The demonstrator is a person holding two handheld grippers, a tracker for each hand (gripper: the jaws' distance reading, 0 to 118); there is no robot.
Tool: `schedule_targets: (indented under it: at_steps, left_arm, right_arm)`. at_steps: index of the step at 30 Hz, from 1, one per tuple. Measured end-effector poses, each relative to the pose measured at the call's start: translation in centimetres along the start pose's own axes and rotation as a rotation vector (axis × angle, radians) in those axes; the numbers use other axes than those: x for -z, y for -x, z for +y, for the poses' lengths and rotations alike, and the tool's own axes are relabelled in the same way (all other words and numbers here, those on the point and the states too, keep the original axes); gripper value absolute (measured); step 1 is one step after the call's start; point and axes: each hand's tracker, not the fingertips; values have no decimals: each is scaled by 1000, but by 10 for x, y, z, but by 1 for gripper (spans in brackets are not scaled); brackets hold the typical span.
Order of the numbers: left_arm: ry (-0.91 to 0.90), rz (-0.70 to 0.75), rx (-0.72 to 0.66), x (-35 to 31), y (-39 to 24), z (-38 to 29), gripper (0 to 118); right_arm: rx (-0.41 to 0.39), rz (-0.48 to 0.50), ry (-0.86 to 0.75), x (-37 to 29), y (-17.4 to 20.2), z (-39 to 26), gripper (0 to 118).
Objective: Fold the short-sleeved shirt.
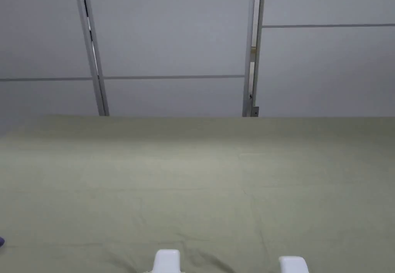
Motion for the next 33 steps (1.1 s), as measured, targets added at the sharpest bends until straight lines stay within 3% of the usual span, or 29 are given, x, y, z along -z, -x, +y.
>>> schedule_targets:
  at_steps: [20,33]
  left_arm:
    - [2,11,7,2,-2,-1,118]
    - [12,16,11,-3,-3,0,118]
  right_arm:
    - [-25,-40,-1,-2,9,-1,118]
    - [-8,-11,9,5,4,1,118]
